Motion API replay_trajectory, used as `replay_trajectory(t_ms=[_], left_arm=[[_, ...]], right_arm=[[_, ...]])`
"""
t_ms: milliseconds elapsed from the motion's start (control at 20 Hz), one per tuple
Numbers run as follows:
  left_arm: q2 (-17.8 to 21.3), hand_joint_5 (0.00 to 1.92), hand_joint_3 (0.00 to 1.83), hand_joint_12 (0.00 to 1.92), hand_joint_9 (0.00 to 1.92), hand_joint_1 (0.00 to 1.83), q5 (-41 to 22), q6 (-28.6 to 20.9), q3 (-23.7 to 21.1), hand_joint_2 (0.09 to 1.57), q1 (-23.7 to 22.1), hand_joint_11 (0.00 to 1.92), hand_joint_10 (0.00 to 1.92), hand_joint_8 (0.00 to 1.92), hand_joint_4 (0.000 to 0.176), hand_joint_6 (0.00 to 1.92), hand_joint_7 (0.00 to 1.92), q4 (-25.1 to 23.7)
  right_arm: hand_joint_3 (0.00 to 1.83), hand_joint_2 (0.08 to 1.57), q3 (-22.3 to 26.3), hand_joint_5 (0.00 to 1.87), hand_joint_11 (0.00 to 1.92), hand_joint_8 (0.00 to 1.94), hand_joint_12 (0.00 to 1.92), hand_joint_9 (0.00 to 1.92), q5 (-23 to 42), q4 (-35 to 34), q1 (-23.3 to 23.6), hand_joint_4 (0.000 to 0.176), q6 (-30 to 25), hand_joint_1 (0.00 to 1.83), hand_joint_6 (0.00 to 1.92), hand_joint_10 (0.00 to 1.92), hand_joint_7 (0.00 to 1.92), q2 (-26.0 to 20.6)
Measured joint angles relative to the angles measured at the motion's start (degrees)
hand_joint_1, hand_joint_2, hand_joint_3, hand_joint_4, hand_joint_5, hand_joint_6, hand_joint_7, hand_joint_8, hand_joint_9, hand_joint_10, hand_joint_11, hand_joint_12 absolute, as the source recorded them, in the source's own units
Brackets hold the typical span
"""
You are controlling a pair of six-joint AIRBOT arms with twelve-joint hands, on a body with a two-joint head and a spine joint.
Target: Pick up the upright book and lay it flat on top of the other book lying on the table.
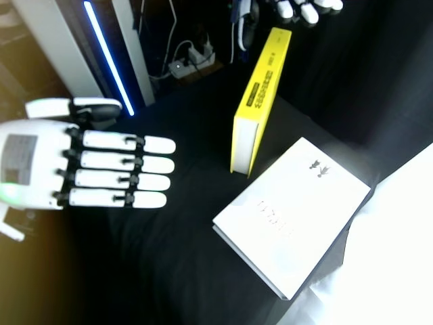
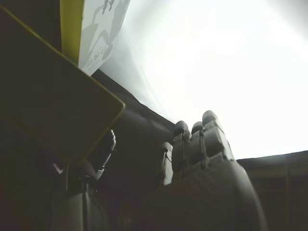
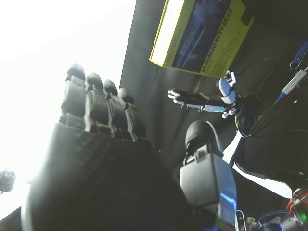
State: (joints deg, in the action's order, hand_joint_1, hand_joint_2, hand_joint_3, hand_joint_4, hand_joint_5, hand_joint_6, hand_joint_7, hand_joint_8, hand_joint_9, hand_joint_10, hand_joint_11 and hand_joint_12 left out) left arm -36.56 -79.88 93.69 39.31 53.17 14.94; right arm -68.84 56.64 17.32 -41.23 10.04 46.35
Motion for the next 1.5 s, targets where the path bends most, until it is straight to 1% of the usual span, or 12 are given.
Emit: replay_trajectory(t_ms=[350,650,700,800,900,950,1000,1050,1100,1200,1300,1500], left_arm=[[-0.1,0.00,0.00,0.00,0.00,0.22,1.0,0.2,-0.2,1.01,0.0,0.00,0.00,0.00,0.176,0.00,0.00,1.2],[-2.8,0.00,0.01,0.00,0.00,0.50,5.6,0.2,0.7,1.07,0.0,0.00,0.00,0.00,0.176,0.00,0.00,5.1],[-3.1,0.00,0.02,0.00,0.00,0.54,5.5,0.2,0.7,1.09,0.0,0.00,0.00,0.00,0.176,0.00,0.00,5.4],[-4.0,0.17,0.02,1.05,0.50,0.60,5.6,0.2,0.8,1.20,0.0,0.14,0.05,0.04,0.000,0.02,0.45,5.7],[-4.5,0.55,0.00,1.46,0.95,0.63,5.8,0.2,0.8,1.22,0.3,0.47,0.20,0.06,0.000,0.04,0.90,5.7],[-4.8,0.68,0.00,1.63,0.98,0.67,5.4,0.1,0.8,1.22,0.6,0.57,0.60,0.07,0.000,0.01,1.08,6.3],[-4.7,0.79,0.00,1.46,1.09,0.79,4.7,0.0,0.8,1.25,0.6,0.77,0.70,0.11,0.000,0.03,1.21,6.1],[-4.7,0.75,0.00,1.31,1.19,0.94,3.7,-0.1,0.8,1.25,0.6,0.93,0.71,0.15,0.000,1.07,1.27,6.0],[-4.7,0.73,0.00,1.37,1.21,1.03,3.0,-1.0,0.8,1.25,1.0,1.00,0.94,0.42,0.000,1.30,1.28,5.7],[-4.6,0.77,0.00,1.44,1.22,1.08,1.5,-4.3,0.7,1.23,2.3,1.08,1.16,0.87,0.000,1.29,1.20,4.6],[-3.5,0.78,0.00,1.52,1.21,1.08,0.7,-6.1,0.0,1.23,3.7,1.07,1.24,1.01,0.000,1.29,1.17,3.4],[-1.5,0.73,0.00,1.54,1.18,1.07,-2.2,-6.2,-1.6,1.25,5.3,1.02,1.20,0.97,0.000,1.35,1.12,1.6]], right_arm=[[0.10,1.15,0.0,0.00,0.00,0.00,0.00,0.00,0.0,0.0,0.0,0.018,0.0,0.28,0.00,0.00,0.00,0.5],[0.07,1.15,0.0,0.00,0.00,0.00,0.00,0.00,0.0,-0.1,0.0,0.043,0.0,0.37,0.00,0.00,0.00,0.6],[0.07,1.16,0.0,0.00,0.00,0.00,0.00,0.00,0.0,-0.2,0.0,0.035,0.0,0.37,0.00,0.00,0.00,0.7],[0.07,1.17,0.0,0.00,0.00,0.00,0.00,0.00,0.0,-0.1,0.0,0.019,0.0,0.37,0.00,0.00,0.00,0.8],[0.07,1.18,0.0,0.00,0.00,0.00,0.00,0.00,0.0,-0.1,0.0,0.021,0.0,0.37,0.00,0.00,0.00,0.8],[0.06,1.18,0.0,0.00,0.00,0.00,0.00,0.00,0.0,-0.2,0.0,0.023,0.0,0.37,0.00,0.00,0.00,0.8],[0.06,1.19,0.0,0.00,0.00,0.00,0.00,0.00,0.0,-0.2,0.0,0.029,0.0,0.37,0.00,0.00,0.00,0.9],[0.06,1.20,0.0,0.00,0.00,0.00,0.00,0.00,0.0,-0.2,0.0,0.035,0.0,0.34,0.00,0.00,0.00,0.9],[0.06,1.20,0.0,0.00,0.00,0.00,0.00,0.00,0.0,-0.2,0.0,0.043,0.0,0.35,0.00,0.00,0.00,0.9],[0.06,1.21,0.0,0.00,0.00,0.00,0.00,0.00,0.0,-0.3,0.0,0.053,0.0,0.36,0.00,0.00,0.00,0.9],[0.05,1.22,0.0,0.00,0.00,0.00,0.00,0.00,0.0,-0.4,0.0,0.045,0.0,0.39,0.00,0.00,0.00,0.9],[0.05,1.23,0.0,0.00,0.00,0.00,0.00,0.00,0.0,-1.2,0.0,0.027,0.0,0.32,0.00,0.00,0.00,0.9]])
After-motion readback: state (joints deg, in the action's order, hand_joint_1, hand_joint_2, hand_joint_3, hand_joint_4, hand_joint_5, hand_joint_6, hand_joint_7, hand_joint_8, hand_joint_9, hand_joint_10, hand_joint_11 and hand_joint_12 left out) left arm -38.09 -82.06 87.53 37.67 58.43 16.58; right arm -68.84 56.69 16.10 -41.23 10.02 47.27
